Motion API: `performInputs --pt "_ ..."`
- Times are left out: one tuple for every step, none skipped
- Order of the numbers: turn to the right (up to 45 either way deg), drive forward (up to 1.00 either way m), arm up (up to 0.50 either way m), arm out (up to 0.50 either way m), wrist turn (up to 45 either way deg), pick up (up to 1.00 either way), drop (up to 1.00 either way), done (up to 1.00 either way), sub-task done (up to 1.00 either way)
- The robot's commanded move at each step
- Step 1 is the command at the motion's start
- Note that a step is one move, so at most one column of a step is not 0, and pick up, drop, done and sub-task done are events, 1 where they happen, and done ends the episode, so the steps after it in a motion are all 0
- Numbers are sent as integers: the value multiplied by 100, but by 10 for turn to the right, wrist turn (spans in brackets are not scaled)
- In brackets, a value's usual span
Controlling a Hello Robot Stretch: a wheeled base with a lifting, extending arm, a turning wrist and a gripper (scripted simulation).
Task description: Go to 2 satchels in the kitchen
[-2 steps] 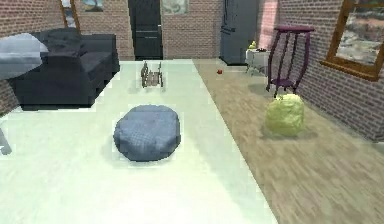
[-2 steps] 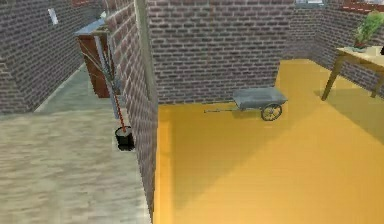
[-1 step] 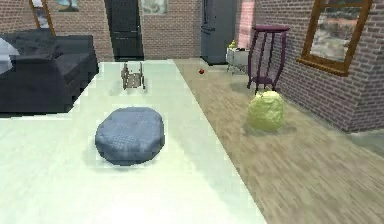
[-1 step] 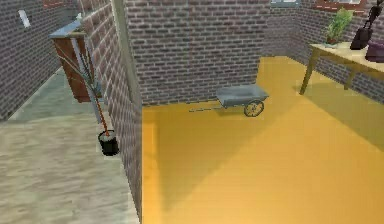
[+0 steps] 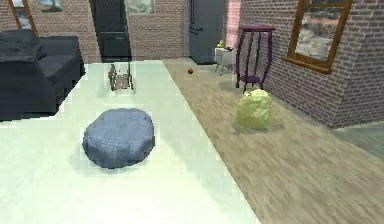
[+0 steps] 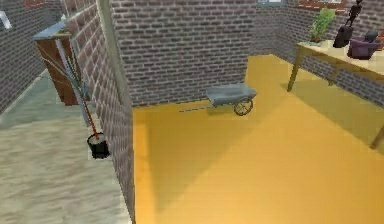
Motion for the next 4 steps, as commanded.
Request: performInputs --pt "0 45 0 0 0 0 0 0 0" --pt "360 0 0 0 0 0 0 0 0" --pt "0 25 0 0 0 0 0 0 0" --pt "150 0 0 0 0 0 0 0 0"
